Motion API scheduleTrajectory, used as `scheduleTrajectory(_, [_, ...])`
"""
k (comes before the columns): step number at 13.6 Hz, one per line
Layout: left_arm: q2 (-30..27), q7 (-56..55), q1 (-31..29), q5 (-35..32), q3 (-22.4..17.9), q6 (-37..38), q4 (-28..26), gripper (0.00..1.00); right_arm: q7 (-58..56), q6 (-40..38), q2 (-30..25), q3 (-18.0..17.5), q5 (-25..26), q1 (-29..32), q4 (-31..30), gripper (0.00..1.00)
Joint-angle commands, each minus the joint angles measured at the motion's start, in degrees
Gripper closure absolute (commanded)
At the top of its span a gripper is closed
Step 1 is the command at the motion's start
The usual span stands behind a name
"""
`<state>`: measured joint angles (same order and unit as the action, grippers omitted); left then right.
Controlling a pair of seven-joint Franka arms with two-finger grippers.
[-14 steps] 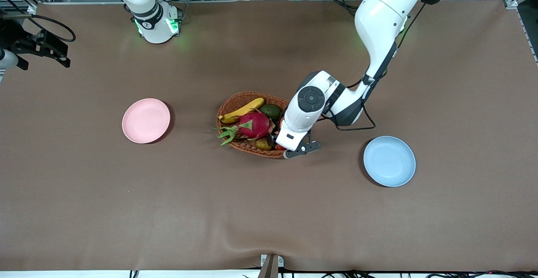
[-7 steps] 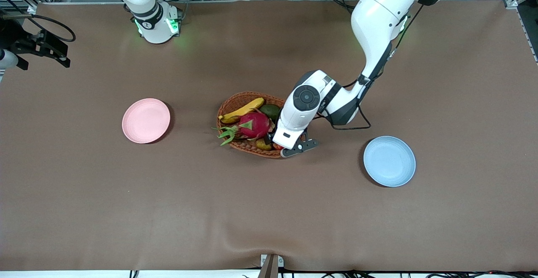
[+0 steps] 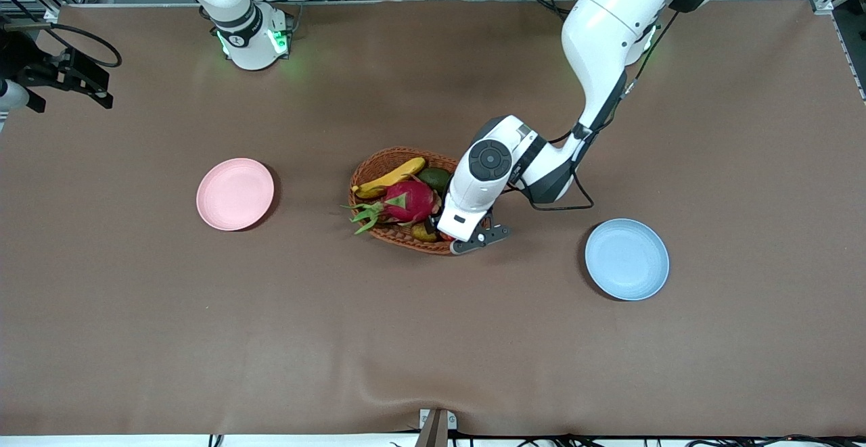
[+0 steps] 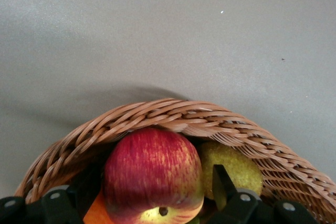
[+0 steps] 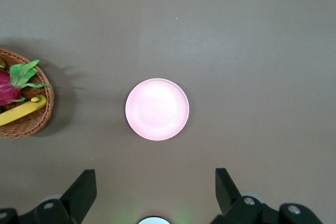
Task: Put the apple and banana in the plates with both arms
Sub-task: 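Lower the left gripper onto the red apple and close it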
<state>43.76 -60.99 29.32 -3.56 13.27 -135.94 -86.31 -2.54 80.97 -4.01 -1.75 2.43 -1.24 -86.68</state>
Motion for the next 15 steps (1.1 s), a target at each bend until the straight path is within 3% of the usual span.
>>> scheduleTrajectory(1, [1.2,-1.6,0.8,-1.4,-0.6,-0.2,1.5,0.52,-0.5,-0.7,0.6,0.0,0.5,0.2,1.2,0.0])
scheduleTrajectory(3, [1.1,-1.6,0.8,-1.4,-0.6,0.0,1.3,0.93,-0.5,-0.6,0.6,-0.1,0.5,0.2,1.2,0.0])
scheduleTrajectory(4, [0.8,-1.6,0.8,-1.4,-0.6,0.1,1.3,1.0,-0.5,-0.7,0.6,0.0,0.5,0.2,1.2,0.0])
scheduleTrajectory(10, [-1.7,-1.6,-0.1,-1.4,-1.1,3.0,1.4,1.0,-0.5,-0.7,0.7,0.1,0.5,0.2,1.2,0.0])
scheduleTrajectory(15, [-7.5,-0.7,-4.3,-1.5,-0.8,7.1,1.4,1.0,-0.5,-0.6,0.7,0.1,0.5,0.2,1.2,0.0])
